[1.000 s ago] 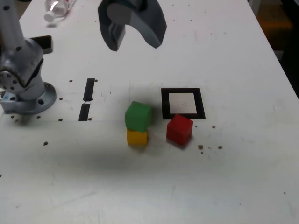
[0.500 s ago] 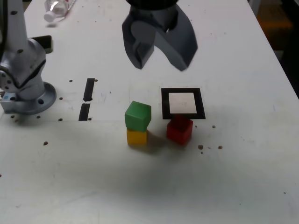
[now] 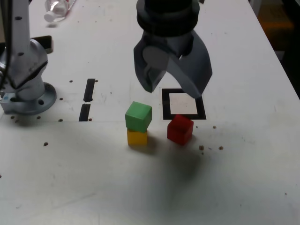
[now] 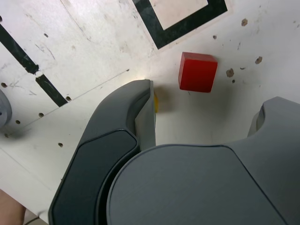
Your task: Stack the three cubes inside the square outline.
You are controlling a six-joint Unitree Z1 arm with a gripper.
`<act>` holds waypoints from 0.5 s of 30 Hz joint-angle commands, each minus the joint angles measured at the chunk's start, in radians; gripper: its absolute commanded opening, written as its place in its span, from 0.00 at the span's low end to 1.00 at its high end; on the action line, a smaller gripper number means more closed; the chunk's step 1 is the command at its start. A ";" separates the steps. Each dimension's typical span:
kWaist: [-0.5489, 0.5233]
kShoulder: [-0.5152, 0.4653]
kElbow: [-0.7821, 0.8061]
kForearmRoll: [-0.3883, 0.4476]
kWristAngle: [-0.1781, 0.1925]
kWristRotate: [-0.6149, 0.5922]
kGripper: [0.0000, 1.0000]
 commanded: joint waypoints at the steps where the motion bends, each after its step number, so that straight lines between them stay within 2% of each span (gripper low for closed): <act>1: -0.009 0.017 -0.004 -0.004 -0.005 -0.006 0.83; 10: -0.019 0.089 0.011 -0.023 -0.033 -0.012 0.83; 15: -0.021 0.089 0.023 -0.027 -0.045 -0.014 0.83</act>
